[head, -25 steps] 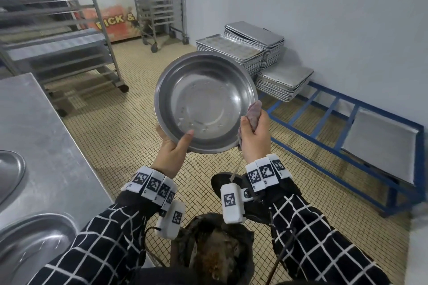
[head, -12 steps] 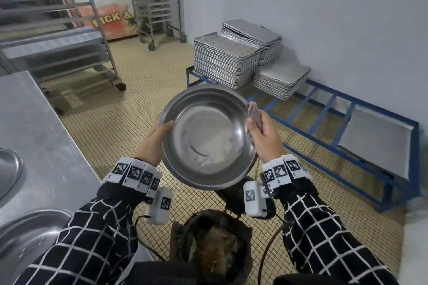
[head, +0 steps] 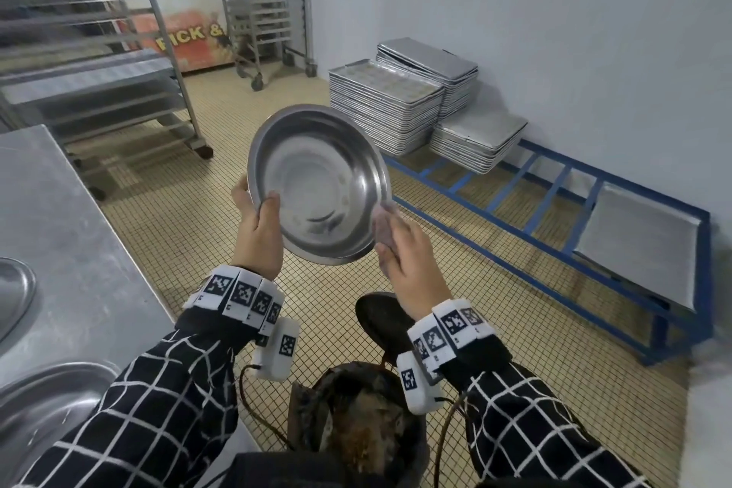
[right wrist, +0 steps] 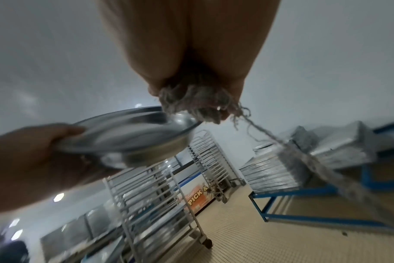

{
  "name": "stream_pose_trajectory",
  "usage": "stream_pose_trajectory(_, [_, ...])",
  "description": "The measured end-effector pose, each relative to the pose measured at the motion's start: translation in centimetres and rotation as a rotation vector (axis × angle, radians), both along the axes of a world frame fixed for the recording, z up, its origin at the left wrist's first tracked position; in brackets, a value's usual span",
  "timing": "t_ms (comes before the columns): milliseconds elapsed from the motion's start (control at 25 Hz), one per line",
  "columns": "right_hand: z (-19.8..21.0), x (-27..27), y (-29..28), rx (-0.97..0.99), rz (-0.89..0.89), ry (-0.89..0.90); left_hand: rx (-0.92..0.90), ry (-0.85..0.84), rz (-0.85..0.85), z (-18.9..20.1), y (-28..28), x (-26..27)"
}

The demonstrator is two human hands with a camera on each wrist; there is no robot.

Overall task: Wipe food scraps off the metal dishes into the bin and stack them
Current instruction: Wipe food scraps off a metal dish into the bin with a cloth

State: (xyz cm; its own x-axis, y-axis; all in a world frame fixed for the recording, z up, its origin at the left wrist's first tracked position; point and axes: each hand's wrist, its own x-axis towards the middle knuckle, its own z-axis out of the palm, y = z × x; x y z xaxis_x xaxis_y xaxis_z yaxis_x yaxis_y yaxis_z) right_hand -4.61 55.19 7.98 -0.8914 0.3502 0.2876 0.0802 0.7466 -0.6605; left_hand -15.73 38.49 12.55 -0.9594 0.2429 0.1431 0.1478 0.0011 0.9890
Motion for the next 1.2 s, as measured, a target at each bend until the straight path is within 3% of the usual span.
stream_pose_trajectory(120, [-1.5, -0.4, -1.2, 0.444, 0.105, -0.019, 0.015, -0.132, 0.011, 0.1, 0.3, 0.0])
stream_pose_trajectory(200, [-2.2, -0.4, -1.5, 0.503, 0.105, 0.063, -0.001, -0.16, 0.018, 0.1, 0.3, -0.1])
stream_pose_trajectory(320, [-1.2, -0.5, -1.1, 0.41, 0.043, 0.146, 0.049, -0.193, -0.074, 0.1, 0.6, 0.1])
stream_pose_trajectory(400, [0.3, -0.4, -0.8, 0.224, 0.044, 0.217, -0.007, -0.199, -0.12, -0.4, 1.1, 0.3])
stream_pose_trajectory(560, [2.6, 0.0, 0.9, -0.013, -0.012, 0.201, -0.415, 0.239, -0.076, -1.9, 0.7, -0.1])
stream_pose_trajectory(680, [3.1, 0.2, 2.7, -0.157, -0.004, 0.115, -0.508, 0.377, -0.167, -1.3, 0.2, -0.2])
stream_pose_trajectory(840, [1.5, -0.6, 4.2, -0.026, -0.163, 0.169, -0.587, 0.387, -0.144, -1.1, 0.6, -0.4])
stream_pose_trajectory(960, [0.5, -0.5, 4.3, -0.064, -0.282, 0.22, -0.496, 0.279, -0.097, -1.7, 0.9, -0.4])
stream_pose_trajectory(1080, [-0.9, 0.4, 2.9, -0.147, -0.202, 0.197, -0.364, 0.172, -0.061, -1.7, 1.3, -0.3])
stream_pose_trajectory(1200, [-2.5, 0.9, 0.4, -0.096, -0.098, 0.127, -0.301, 0.101, -0.011, -1.7, 1.8, -0.1])
